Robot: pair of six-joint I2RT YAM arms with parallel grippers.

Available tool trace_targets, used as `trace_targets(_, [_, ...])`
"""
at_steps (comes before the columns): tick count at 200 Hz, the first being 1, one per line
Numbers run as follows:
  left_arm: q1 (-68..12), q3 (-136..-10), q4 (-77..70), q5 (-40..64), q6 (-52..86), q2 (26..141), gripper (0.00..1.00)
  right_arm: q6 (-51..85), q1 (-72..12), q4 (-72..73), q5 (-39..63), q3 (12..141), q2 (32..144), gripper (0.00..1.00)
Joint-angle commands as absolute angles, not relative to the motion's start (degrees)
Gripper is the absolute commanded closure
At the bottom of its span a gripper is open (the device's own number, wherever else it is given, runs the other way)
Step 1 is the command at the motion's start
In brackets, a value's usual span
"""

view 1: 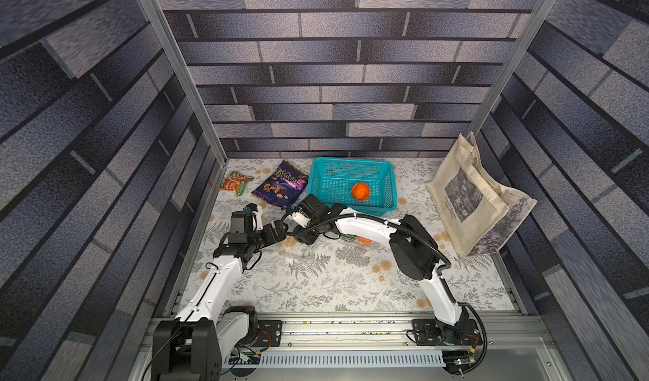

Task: Take oranges out of containers
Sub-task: Pick up the orange from the packing box, then place the orange in the basket.

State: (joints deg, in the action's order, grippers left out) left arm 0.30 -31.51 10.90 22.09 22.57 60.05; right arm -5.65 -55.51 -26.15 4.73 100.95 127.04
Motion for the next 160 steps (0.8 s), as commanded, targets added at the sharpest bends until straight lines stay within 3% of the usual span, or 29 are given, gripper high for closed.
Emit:
trace_targets(1, [0.00,-31.29,11.54,21.99,22.40,58.97,0.00,-7.27,-55.98,-27.95,2.80,99.72,119.71,0.52])
trace_targets(40, [0.00,-31.45,11.46,21.78,22.50,58.33,0.00,-8.77,-54.29,-26.14,5.22,96.87,107.58,0.52])
trace_targets(71, [0.00,-32.15,11.97,21.71,22.59,57.74,0.00,-10.07,-49.26,-25.83,5.69,97.39,104.30,0.52])
trace_targets(112, [-0.89,-32.56,12.49,21.69,22.63,57.53,0.00,-11.42,-39.41,-28.46,9.46,107.20,114.63,0.52])
trace_targets(160, [-1.86,-31.90,14.10,20.35,22.76,55.25,0.00,-12.30,-34.95,-35.00,10.52,124.72,131.71,0.53])
